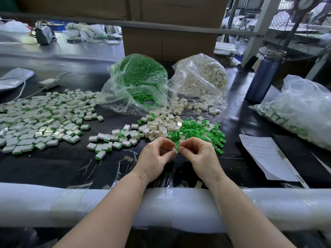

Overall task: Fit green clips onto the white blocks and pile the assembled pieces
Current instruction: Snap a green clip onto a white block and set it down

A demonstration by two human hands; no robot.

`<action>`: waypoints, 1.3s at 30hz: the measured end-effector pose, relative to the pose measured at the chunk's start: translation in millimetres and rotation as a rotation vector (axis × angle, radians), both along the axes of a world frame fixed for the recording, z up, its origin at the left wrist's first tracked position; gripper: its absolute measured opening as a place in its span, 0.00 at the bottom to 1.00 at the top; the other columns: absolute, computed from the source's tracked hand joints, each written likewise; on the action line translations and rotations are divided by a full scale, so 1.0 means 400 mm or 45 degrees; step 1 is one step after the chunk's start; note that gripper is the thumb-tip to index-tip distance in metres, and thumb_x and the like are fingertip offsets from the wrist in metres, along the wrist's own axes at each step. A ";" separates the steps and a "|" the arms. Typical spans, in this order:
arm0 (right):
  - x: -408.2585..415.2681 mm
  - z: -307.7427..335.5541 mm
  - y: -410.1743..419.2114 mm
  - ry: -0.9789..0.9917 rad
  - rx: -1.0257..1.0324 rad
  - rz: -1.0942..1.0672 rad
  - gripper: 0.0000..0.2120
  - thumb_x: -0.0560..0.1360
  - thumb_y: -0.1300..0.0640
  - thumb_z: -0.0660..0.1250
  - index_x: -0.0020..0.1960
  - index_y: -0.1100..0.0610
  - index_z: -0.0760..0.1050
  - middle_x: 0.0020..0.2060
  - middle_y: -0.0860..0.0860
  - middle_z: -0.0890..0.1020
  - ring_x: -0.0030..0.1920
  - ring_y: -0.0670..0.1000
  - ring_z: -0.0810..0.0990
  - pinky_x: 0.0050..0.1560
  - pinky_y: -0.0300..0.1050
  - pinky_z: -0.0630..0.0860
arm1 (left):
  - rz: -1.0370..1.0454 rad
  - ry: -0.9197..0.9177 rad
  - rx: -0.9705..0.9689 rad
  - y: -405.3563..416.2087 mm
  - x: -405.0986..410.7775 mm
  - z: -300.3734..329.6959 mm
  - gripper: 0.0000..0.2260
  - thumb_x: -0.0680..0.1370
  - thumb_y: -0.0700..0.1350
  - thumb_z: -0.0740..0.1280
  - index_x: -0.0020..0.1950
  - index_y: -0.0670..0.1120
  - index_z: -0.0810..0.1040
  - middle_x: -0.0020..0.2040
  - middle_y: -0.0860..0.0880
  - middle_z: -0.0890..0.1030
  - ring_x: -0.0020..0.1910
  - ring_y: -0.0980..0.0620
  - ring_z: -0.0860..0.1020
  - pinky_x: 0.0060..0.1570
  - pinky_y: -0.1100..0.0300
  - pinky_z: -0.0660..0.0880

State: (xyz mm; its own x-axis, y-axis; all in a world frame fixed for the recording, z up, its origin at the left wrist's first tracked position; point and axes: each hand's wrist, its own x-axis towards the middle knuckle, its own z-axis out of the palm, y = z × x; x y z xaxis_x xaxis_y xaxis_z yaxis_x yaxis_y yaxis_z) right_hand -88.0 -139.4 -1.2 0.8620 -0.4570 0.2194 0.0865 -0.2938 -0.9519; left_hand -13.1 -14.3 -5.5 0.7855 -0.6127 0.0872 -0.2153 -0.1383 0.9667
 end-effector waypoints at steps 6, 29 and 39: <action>0.001 -0.001 0.000 0.034 0.005 0.006 0.09 0.71 0.69 0.69 0.39 0.56 0.78 0.34 0.49 0.81 0.35 0.43 0.78 0.39 0.36 0.76 | 0.015 0.046 -0.049 -0.003 0.000 0.000 0.08 0.73 0.35 0.70 0.43 0.48 0.80 0.40 0.48 0.82 0.41 0.50 0.80 0.48 0.58 0.79; -0.003 0.004 0.002 0.089 0.028 0.006 0.11 0.68 0.71 0.71 0.39 0.57 0.76 0.32 0.52 0.78 0.32 0.46 0.75 0.34 0.37 0.73 | -0.003 0.091 -0.077 -0.003 -0.010 0.011 0.06 0.74 0.32 0.67 0.42 0.42 0.79 0.35 0.48 0.79 0.35 0.55 0.77 0.38 0.68 0.76; -0.011 0.011 -0.003 0.151 0.093 0.102 0.11 0.67 0.73 0.70 0.38 0.59 0.75 0.29 0.52 0.77 0.27 0.42 0.72 0.30 0.34 0.71 | -0.120 -0.002 -0.012 0.004 -0.012 0.015 0.08 0.73 0.30 0.66 0.40 0.42 0.78 0.32 0.50 0.76 0.28 0.63 0.74 0.36 0.70 0.73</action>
State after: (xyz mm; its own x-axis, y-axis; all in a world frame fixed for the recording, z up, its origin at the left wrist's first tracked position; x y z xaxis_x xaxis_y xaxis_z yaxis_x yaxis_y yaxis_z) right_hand -92.5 -140.7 3.2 0.9143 -0.3965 0.0825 -0.0076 -0.2203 -0.9754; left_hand -17.9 -12.8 0.3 0.7245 -0.6828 0.0944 -0.2285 -0.1086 0.9675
